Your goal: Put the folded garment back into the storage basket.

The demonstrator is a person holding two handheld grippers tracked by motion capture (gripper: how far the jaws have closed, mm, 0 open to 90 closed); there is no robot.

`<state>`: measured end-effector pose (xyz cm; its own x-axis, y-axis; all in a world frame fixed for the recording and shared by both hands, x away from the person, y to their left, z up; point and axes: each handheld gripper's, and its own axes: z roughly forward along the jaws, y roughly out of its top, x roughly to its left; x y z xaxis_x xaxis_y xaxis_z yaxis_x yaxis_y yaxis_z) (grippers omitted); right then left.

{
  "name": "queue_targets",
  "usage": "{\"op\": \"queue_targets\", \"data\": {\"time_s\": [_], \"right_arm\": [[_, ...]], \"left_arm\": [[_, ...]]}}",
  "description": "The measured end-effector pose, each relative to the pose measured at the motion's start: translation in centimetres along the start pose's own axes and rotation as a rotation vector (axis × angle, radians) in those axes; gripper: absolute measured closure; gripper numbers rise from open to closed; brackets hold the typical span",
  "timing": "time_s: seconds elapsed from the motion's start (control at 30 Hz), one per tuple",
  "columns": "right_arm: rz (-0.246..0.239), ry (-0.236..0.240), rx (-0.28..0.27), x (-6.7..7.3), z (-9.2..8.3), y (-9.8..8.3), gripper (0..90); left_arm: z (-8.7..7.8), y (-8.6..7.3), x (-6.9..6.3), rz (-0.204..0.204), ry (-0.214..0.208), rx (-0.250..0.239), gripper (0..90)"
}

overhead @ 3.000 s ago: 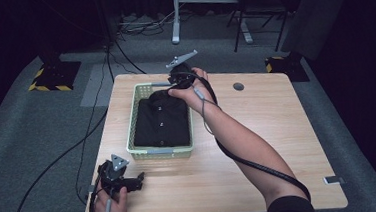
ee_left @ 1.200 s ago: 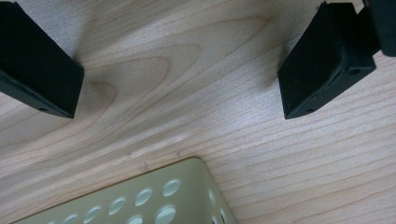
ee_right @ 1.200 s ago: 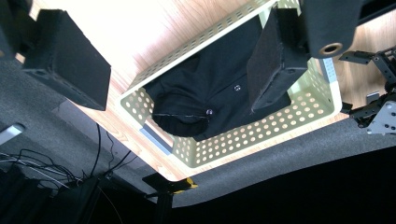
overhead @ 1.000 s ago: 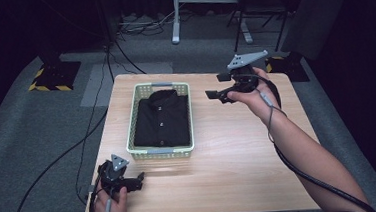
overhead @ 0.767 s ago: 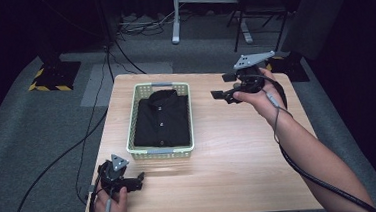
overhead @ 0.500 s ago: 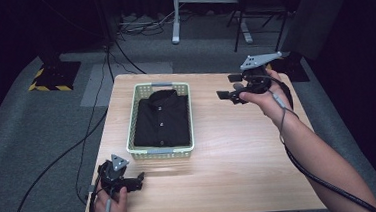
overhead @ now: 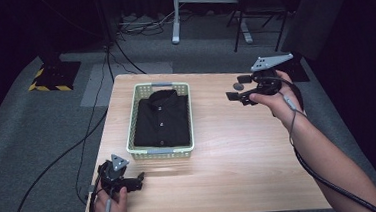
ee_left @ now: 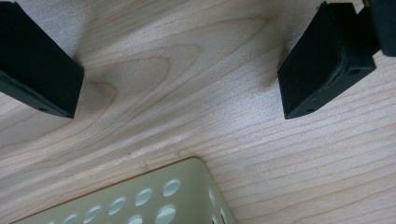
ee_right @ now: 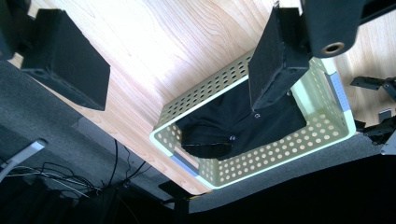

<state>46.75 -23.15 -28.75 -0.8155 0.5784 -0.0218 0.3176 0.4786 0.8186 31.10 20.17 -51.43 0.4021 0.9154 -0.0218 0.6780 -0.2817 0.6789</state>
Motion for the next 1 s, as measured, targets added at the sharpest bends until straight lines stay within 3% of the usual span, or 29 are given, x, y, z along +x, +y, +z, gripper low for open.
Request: {"op": "queue_targets", "data": {"time_s": [1.0], "right_arm": [[0.033,-0.065,0.014,-1.5,-4.1,-3.5,20.8]], "left_arm": [[0.0,0.0,0.0,0.000,0.000,0.000,0.3]]}}
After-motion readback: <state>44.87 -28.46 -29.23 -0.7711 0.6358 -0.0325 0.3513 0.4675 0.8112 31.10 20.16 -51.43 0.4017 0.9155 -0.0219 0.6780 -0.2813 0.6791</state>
